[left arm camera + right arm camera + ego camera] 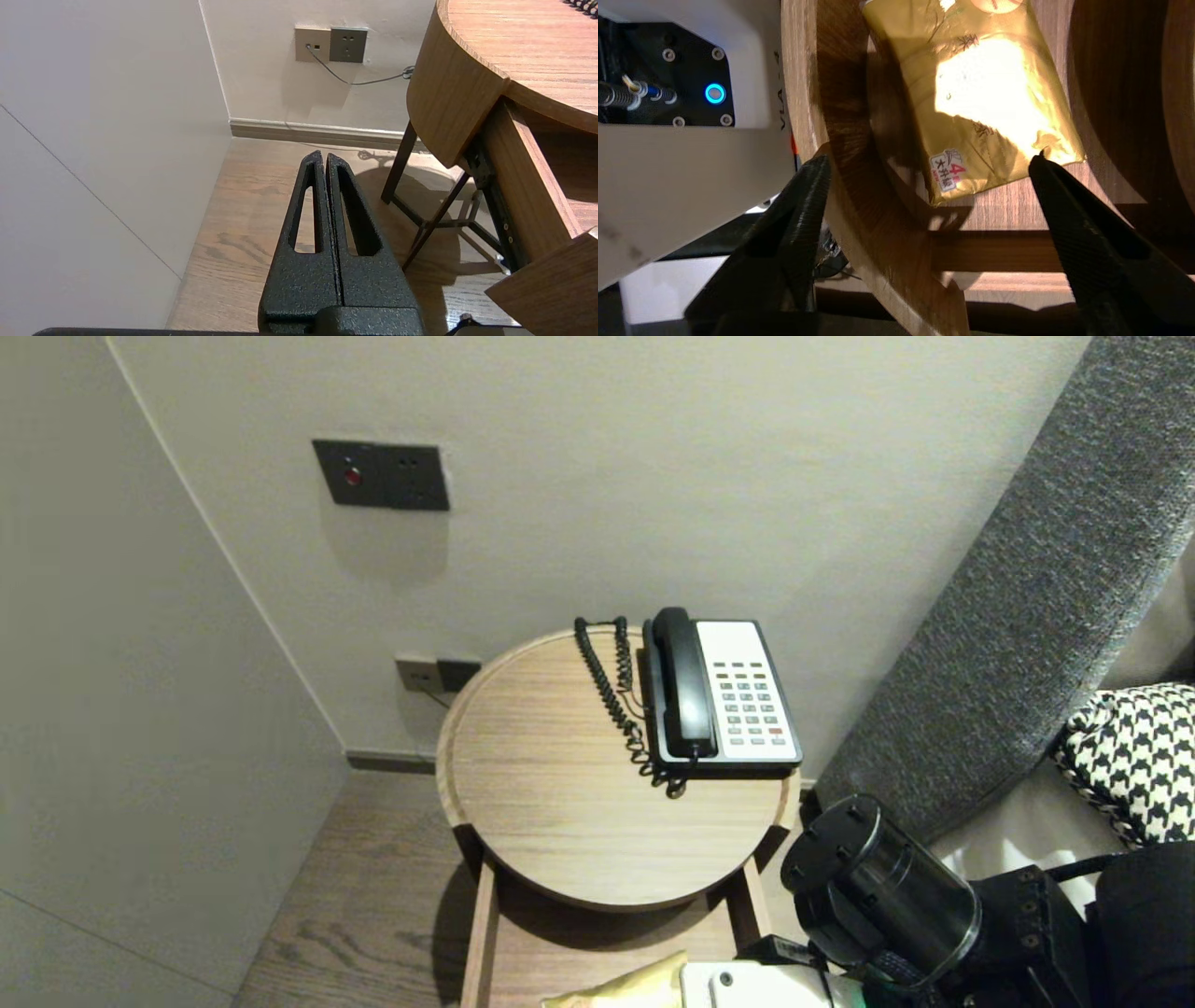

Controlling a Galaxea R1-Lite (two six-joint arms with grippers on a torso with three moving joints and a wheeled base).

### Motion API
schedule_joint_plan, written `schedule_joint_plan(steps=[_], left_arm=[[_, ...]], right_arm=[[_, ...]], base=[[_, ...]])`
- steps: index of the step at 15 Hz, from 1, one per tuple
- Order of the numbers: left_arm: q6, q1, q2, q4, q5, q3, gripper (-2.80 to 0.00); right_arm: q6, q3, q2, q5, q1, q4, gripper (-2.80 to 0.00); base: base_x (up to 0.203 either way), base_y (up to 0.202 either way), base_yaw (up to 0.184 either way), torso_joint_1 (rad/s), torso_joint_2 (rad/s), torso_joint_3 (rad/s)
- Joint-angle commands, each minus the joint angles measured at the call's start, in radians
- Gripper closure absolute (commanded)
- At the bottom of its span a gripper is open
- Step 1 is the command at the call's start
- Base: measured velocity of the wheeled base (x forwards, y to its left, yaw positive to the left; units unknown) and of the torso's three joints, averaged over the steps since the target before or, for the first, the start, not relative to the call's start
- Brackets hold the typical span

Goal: Take the tissue out of the drawer one by one and place them on the table

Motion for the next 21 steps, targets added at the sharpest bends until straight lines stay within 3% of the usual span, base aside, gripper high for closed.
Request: schedule_joint_plan(steps=[1, 6, 16, 19, 21], left_arm=[[0.000, 0.000, 0.000, 0.000, 0.000, 0.000, 0.00], [0.000, 0.001, 0.000, 0.000, 0.000, 0.000, 0.00], [0.000, -0.001, 0.000, 0.000, 0.000, 0.000, 0.00], [0.000, -0.001, 0.000, 0.000, 0.000, 0.000, 0.00], [0.000, 0.001, 0.000, 0.000, 0.000, 0.000, 0.00]], right_arm=[[-0.002, -0.001, 0.012, 0.004, -0.003, -0.001, -2.80], [-0.002, 0.000, 0.086, 0.008, -0.001, -0.081, -2.80], [-0.002, -0.023, 0.152, 0.015, 0.014, -0.094, -2.80], [-0.006, 0.012, 0.174, 0.013, 0.008, -0.203, -2.80], [-0.010, 0.022, 0.175, 0.013, 0.006, -0.206, -2.80]], base=[[0.000, 0.000, 0.000, 0.000, 0.00, 0.000], [0.000, 0.000, 0.000, 0.000, 0.00, 0.000], [0.000, 0.000, 0.000, 0.000, 0.00, 0.000], [0.000, 0.000, 0.000, 0.000, 0.00, 0.000], [0.000, 0.000, 0.000, 0.000, 0.00, 0.000]])
